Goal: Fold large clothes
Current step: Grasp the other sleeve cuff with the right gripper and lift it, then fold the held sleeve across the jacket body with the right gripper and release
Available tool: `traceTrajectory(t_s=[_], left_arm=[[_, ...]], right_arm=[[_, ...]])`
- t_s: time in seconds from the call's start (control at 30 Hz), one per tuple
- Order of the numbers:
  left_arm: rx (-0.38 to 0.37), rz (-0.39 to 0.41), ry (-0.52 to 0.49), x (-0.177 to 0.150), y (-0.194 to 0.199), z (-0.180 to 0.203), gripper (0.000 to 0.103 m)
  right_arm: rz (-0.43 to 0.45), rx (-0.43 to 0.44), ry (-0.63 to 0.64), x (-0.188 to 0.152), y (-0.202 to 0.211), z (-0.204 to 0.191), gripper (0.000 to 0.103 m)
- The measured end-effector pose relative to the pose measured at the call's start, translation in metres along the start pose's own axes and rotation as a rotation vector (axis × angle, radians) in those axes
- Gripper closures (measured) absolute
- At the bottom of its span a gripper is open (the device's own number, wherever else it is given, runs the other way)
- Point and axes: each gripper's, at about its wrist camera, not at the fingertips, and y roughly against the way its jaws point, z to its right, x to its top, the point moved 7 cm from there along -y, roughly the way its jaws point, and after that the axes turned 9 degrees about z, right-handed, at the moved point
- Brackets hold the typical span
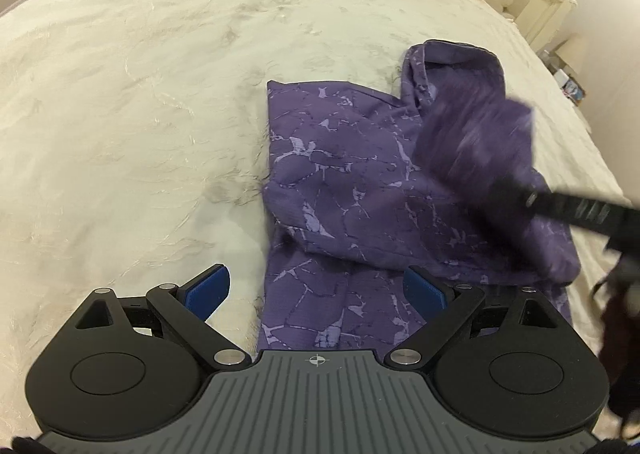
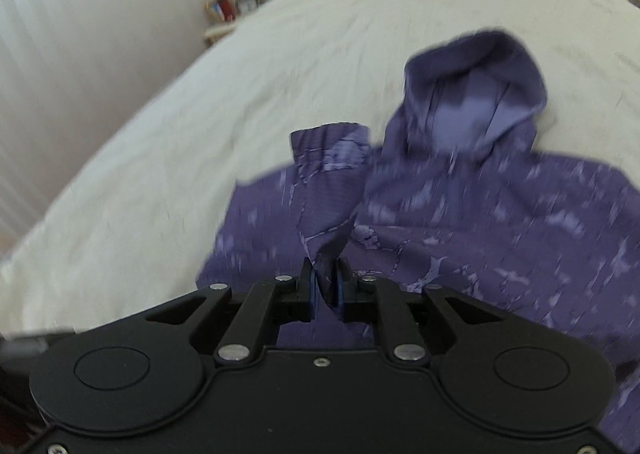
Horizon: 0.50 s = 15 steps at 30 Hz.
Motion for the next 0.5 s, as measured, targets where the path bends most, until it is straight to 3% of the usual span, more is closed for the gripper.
traceTrajectory(t_s=[0.03,0.07,0.1,0.17,0.37,0.5], left_arm=[[-0.007,-0.003,0.007,0.001,-0.001,-0.001,0.009],[-0.014,-0.005,0.014,0.002,-0.002,-0.002,0.009],[-0.025,-0.007,0.020,0.003,-0.004,-0.002,0.009],[-0.044,-0.010,0.027,0.007,-0.009,0.001,0.009],[-0.114,-0.032,0.060,0.017,-0.031,0.020,0.009],[-0.117,-0.062,0.037,0.013,-0.053,0.035,0.009]], right_arm=[[-0.012,-0.003,0.011,-0.006,-0.003,-0.002,0.077],[-0.027,0.003,0.023,-0.012,-0.007,-0.005,0.068],[-0.039,0.014,0.031,-0.015,-0.009,-0.011,0.050],[-0.053,0.043,0.052,-0.020,-0.008,-0.011,0.037],[-0.083,0.043,0.089,-0.033,0.013,-0.007,0.038],[-0.095,0.008,0.086,-0.048,0.025,0.005,0.038]])
